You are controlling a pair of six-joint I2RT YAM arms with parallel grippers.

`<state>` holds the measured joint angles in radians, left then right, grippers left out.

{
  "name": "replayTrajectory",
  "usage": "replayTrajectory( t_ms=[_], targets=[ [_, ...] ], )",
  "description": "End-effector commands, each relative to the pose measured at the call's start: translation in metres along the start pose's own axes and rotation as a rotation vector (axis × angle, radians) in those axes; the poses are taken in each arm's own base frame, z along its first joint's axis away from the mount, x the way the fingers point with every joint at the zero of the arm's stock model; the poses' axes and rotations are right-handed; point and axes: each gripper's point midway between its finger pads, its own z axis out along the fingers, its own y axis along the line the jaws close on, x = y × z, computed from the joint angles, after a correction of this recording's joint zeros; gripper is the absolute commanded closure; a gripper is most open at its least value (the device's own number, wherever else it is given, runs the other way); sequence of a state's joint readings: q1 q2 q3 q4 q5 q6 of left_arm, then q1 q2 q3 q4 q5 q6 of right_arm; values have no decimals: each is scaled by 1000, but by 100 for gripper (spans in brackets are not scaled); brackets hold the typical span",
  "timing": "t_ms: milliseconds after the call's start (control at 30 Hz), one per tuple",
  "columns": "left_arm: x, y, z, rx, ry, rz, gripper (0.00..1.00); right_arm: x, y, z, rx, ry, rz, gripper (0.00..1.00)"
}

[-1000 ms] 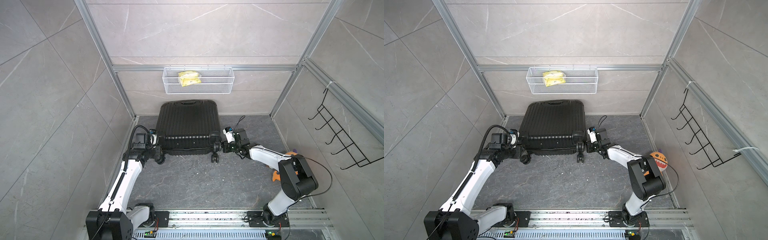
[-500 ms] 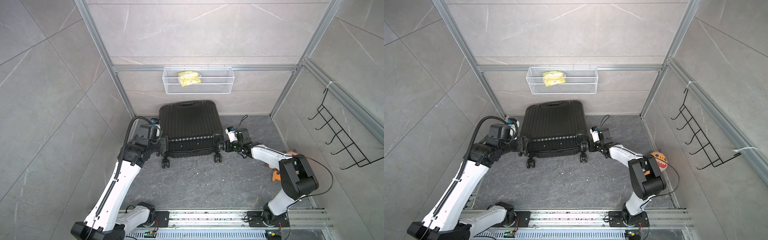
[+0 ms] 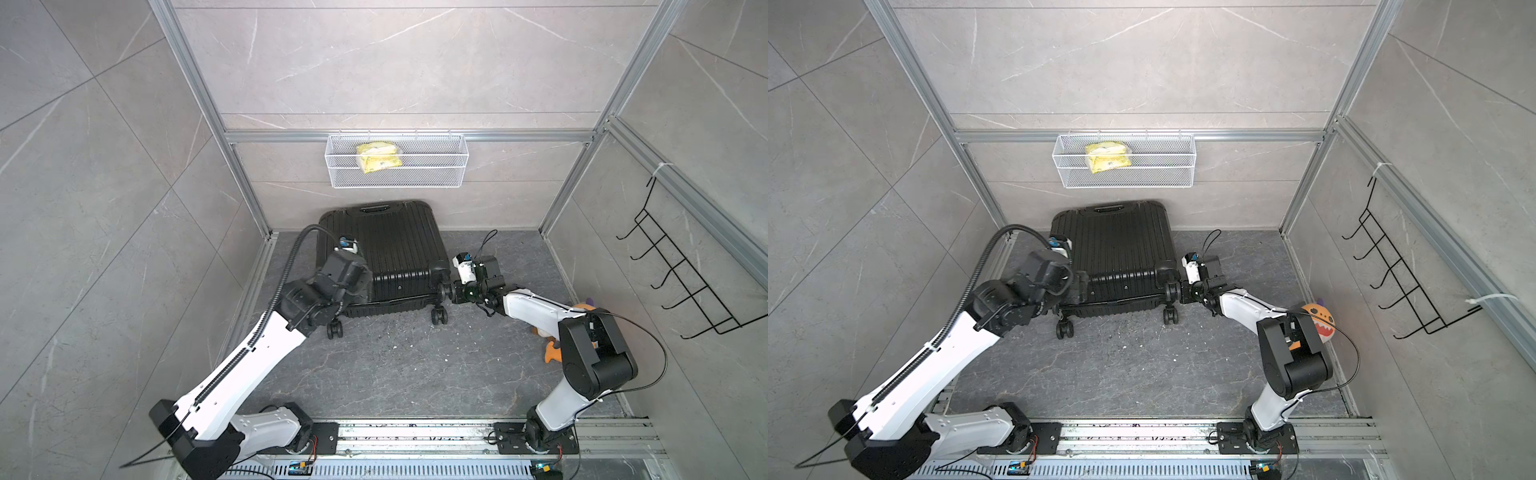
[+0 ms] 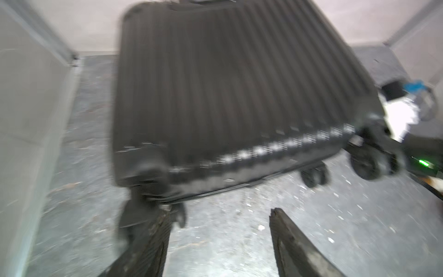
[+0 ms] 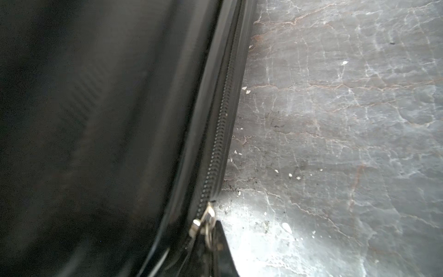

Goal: Close the suitcase zippers
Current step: Zip the zipper on the suitcase.

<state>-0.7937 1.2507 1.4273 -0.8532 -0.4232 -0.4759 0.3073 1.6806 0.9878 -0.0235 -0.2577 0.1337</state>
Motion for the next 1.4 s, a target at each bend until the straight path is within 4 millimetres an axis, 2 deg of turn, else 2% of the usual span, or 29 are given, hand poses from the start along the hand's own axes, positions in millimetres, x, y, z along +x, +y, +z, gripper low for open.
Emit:
replayTrajectory(
  t_ms=[0, 67, 200, 300, 400, 667, 900, 1033, 1267, 1367],
  targets=[
    [-12, -51, 8, 69, -44, -49, 31, 2, -4, -1, 20, 15, -5, 100],
    [-10, -89, 18, 122, -43, -37, 31, 2, -3, -1, 19, 14, -8, 100],
    [-12, -145, 39, 212, -44, -39, 31, 3, 0, -1, 5, 13, -19, 100],
    [-10, -170, 58, 243, -7, -37, 30, 4, 5, -1, -7, 12, -34, 100],
    [-7, -185, 69, 244, 4, -46, 30, 5, 10, 0, -20, 15, -45, 100],
    [10, -190, 97, 174, 53, -96, 32, 5, 11, 2, -24, 19, -44, 100],
    [25, -210, 114, 203, 116, -75, 33, 5, 11, 2, -20, 21, -47, 100],
    [34, -200, 128, 116, 128, -63, 32, 4, 12, 0, -20, 16, -46, 100],
    [40, -197, 146, 33, 152, -45, 33, 3, 11, -2, -15, 16, -47, 100],
    [44, -193, 156, 9, 168, -50, 38, 3, 11, -4, -13, 18, -48, 100]
  ],
)
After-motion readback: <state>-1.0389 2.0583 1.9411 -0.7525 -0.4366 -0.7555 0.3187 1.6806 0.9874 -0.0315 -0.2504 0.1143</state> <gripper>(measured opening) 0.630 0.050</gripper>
